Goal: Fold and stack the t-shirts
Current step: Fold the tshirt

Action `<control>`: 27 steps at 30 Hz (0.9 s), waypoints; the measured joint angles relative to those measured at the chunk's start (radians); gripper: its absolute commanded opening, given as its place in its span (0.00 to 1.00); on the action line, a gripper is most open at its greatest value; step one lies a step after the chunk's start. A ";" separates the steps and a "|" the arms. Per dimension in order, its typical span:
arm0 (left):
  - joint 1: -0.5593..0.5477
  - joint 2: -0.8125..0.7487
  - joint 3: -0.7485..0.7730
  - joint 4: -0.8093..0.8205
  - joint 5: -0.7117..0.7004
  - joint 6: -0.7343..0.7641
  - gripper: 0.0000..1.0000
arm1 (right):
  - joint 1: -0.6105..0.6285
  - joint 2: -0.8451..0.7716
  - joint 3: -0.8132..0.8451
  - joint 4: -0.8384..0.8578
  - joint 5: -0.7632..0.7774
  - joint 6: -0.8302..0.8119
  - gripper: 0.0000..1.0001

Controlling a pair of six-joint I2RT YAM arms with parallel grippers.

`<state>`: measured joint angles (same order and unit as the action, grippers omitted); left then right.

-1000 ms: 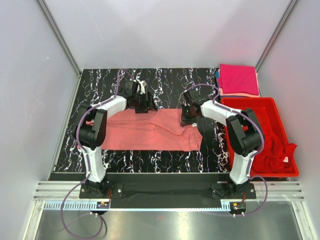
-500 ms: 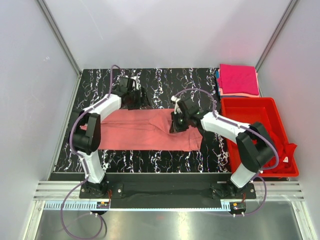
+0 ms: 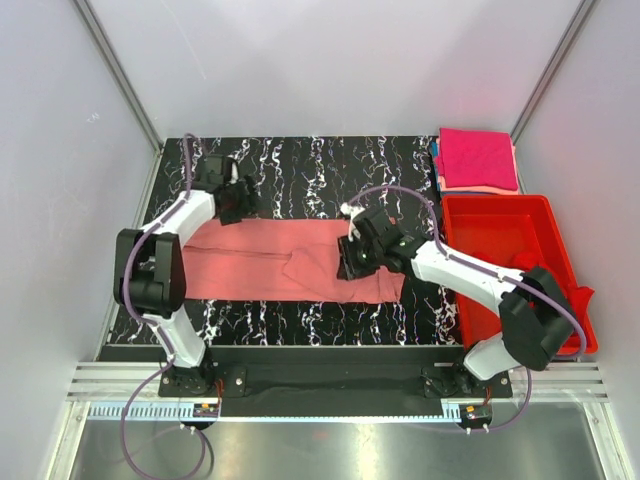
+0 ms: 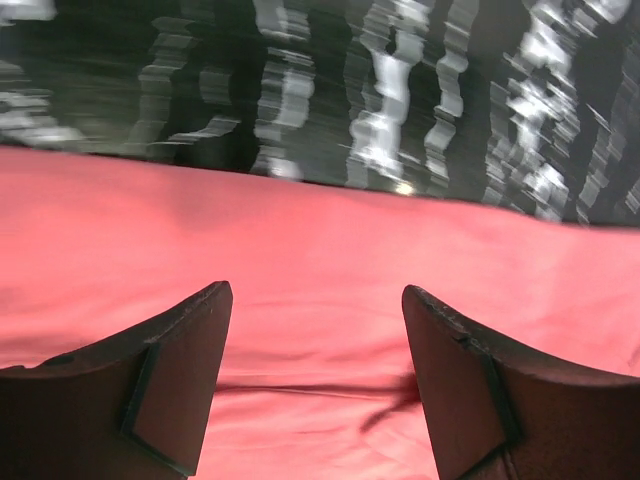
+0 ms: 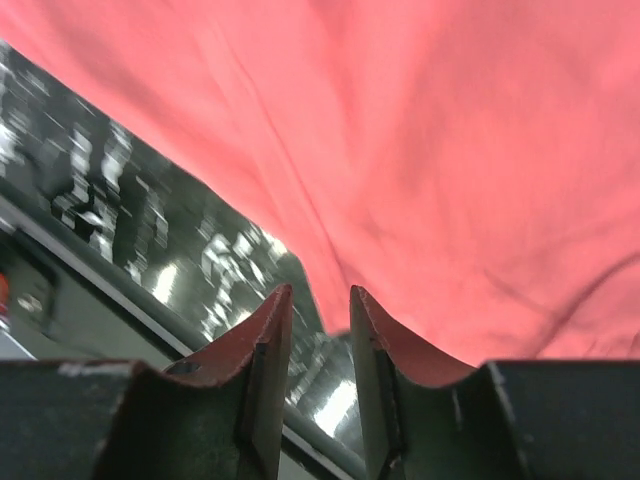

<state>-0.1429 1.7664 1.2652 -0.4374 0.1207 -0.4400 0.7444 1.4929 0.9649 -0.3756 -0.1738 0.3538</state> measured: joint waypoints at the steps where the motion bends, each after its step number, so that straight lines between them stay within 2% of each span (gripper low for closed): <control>1: 0.024 0.000 0.000 -0.009 -0.009 -0.002 0.75 | 0.000 -0.001 0.023 0.002 0.005 -0.001 0.37; 6: 0.159 0.005 0.004 -0.062 -0.064 -0.002 0.75 | 0.000 0.077 0.123 0.035 0.047 0.001 0.37; 13: 0.301 0.113 0.033 -0.115 -0.161 -0.003 0.76 | -0.017 0.215 0.095 0.038 0.176 0.071 0.36; 20: 0.341 0.161 0.050 -0.150 -0.237 -0.028 0.76 | -0.114 0.230 0.017 0.047 0.241 0.159 0.36; 27: 0.341 0.098 0.038 -0.226 -0.335 -0.108 0.76 | -0.190 0.327 0.133 0.045 0.264 0.169 0.36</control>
<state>0.1978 1.8641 1.3033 -0.6636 -0.2138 -0.5480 0.5541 1.8194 1.0981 -0.3305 0.0902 0.5228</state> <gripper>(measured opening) 0.755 0.359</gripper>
